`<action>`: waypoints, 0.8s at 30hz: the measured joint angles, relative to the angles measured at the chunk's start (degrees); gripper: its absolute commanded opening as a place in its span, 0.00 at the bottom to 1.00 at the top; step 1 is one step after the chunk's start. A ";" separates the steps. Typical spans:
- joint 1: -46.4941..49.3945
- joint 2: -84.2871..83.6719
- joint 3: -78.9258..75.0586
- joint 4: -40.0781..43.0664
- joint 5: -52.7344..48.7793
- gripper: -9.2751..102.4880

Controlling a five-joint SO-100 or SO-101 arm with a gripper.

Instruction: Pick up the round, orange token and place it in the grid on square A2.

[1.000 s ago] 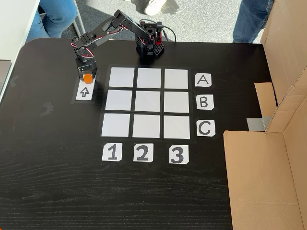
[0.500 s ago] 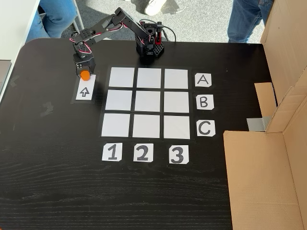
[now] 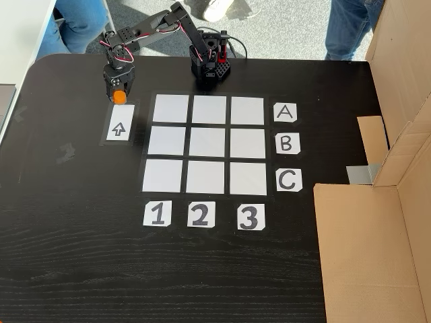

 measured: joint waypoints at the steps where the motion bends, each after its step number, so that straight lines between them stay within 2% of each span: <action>1: -0.18 1.85 1.14 0.00 -1.58 0.08; 13: -6.42 17.58 12.48 0.00 -18.81 0.08; 24: -20.21 29.79 26.81 0.00 -28.83 0.08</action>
